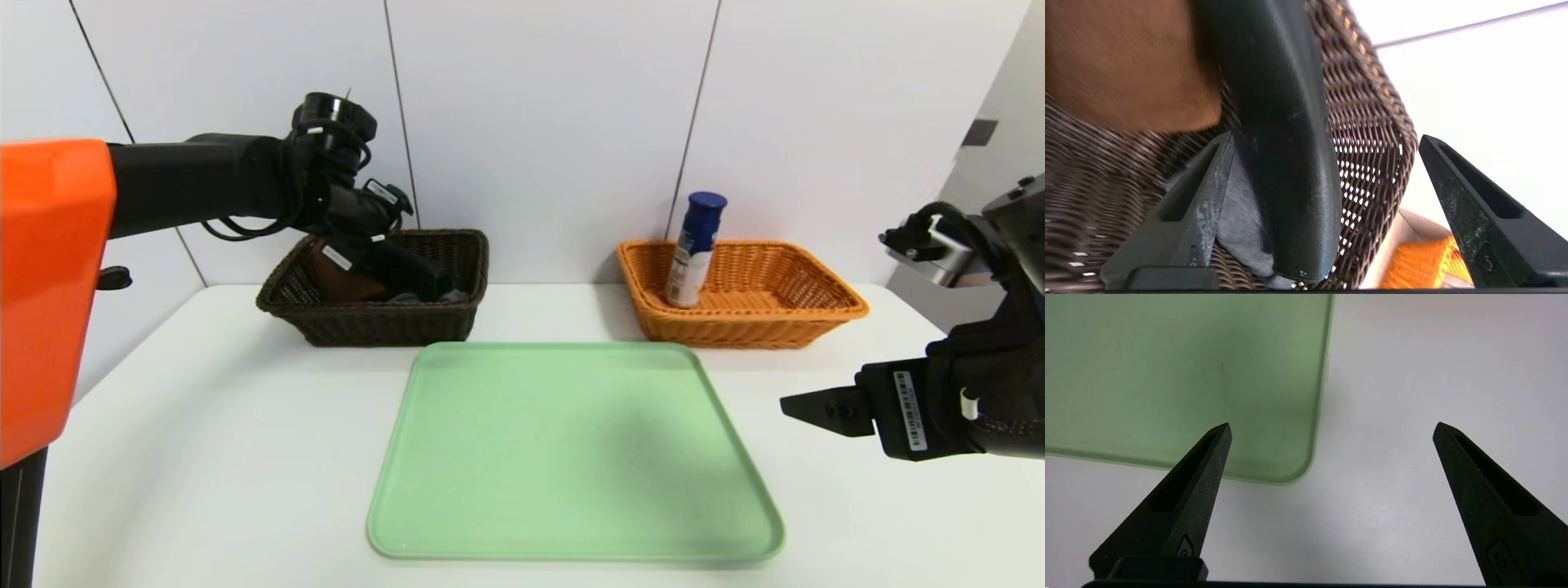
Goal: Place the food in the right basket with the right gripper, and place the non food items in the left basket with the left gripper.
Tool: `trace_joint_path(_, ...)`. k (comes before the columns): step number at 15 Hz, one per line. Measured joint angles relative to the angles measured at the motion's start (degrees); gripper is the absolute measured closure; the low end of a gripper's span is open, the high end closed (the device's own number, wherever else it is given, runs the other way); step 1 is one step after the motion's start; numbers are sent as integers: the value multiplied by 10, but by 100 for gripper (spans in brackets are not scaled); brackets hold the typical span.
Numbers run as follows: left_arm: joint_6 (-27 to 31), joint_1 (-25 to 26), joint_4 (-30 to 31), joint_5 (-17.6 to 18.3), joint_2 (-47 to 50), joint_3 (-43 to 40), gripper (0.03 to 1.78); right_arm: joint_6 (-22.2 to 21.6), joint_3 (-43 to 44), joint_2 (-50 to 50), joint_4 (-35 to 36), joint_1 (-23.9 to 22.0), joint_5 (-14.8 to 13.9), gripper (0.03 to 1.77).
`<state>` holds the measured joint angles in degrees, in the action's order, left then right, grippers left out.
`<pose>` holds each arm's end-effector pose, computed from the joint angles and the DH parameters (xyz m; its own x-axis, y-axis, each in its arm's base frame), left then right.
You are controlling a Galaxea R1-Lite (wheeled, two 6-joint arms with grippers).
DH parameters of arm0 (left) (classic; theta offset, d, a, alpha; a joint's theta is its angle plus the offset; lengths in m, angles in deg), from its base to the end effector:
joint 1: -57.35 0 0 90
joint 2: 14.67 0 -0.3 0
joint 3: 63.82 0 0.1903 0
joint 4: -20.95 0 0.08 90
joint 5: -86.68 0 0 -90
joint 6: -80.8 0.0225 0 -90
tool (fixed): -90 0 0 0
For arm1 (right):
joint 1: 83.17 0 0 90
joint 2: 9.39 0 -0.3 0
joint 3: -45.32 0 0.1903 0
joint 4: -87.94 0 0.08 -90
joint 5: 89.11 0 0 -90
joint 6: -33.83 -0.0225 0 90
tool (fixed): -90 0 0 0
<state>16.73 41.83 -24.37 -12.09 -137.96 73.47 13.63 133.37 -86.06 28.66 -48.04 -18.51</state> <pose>0.4216 -0.1135 0.2437 0.8543 -0.0790 -0.5137 -0.3897 0.5567 -0.7336 0.1558 0.1005 0.2544 0.7083 0.0922 -0.6998 -0.1289 0.9917 0.0002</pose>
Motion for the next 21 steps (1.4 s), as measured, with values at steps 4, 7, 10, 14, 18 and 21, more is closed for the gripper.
trace_joint_path(4,95,-2,-19,-49,52,-1,17,0,-2,10,0,-1,-1,10)
trace_joint_path(7,274,-3,-20,-58,114,-13,15,-1,-3,16,1,-6,-5,10)
trace_joint_path(10,473,1,-19,-56,178,-58,14,1,-2,20,4,-13,-10,10)
trace_joint_path(14,649,-1,-19,-4,289,-216,13,41,1,27,53,-21,-16,10)
trace_joint_path(18,717,-2,-19,20,429,-382,12,113,-26,52,51,-30,22,10)
trace_joint_path(21,719,7,-17,3,540,-469,12,138,-49,84,55,-79,43,10)
